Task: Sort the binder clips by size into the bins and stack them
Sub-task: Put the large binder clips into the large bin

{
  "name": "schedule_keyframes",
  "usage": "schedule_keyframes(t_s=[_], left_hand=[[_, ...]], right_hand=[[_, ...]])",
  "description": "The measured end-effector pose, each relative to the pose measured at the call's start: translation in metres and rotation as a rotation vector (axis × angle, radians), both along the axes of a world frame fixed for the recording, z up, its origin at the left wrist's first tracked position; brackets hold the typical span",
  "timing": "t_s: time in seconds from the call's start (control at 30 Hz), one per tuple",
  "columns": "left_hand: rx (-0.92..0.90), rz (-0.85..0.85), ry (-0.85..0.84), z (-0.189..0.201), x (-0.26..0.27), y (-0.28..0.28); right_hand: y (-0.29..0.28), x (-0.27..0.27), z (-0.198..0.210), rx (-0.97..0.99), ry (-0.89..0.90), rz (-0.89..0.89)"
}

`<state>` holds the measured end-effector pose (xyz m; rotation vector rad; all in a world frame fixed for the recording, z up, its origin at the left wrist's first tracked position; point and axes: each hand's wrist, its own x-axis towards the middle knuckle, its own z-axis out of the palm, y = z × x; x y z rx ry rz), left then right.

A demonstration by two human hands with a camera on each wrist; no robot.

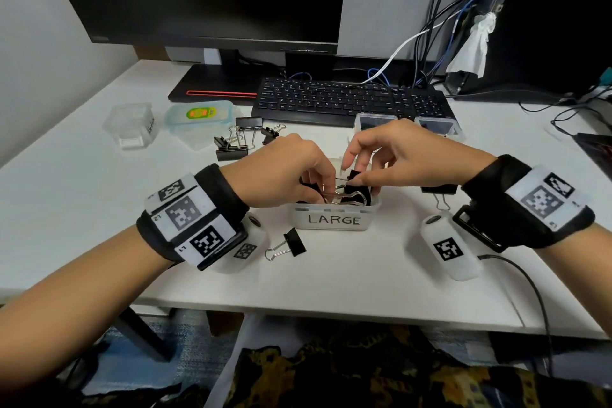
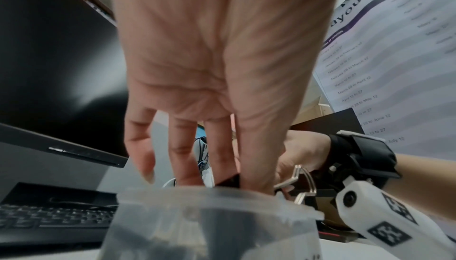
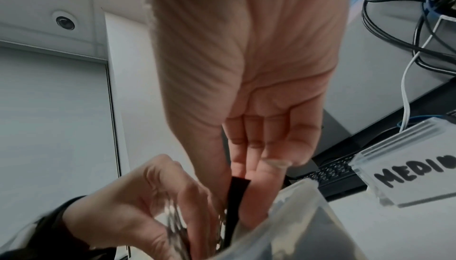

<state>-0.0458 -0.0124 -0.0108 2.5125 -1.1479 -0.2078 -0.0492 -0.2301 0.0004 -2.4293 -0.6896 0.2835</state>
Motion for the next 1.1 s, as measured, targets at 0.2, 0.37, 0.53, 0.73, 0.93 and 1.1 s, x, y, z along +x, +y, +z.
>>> schedule_keyframes(t_s=[0.2, 0.37, 0.53, 0.73, 0.93, 1.1], left_hand=[[0.107, 0.012, -0.075, -0.005, -0.002, -0.001], [0.086, 0.006, -0.086, -0.003, -0.005, 0.003], [0.139, 0.029, -0.214, -0.003, -0.011, 0.006], [0.218, 0.019, -0.251, 0.005, -0.015, 0.003], [0.343, -0.051, -0.328, 0.01, -0.016, -0.002], [0.336, -0.084, -0.252, 0.011, -0.012, -0.003]], right_hand=[[-0.006, -0.001, 0.012, -0.057, 0.065, 0.042], [-0.009, 0.0, 0.009, 0.01, 0.156, 0.026], [-0.006, 0.0, 0.001, 0.081, 0.254, -0.056], [-0.001, -0.002, -0.001, 0.015, 0.287, 0.008], [0.006, -0.008, 0.002, -0.091, 0.199, 0.065], [0.009, -0.008, 0.002, -0.155, 0.134, 0.039]])
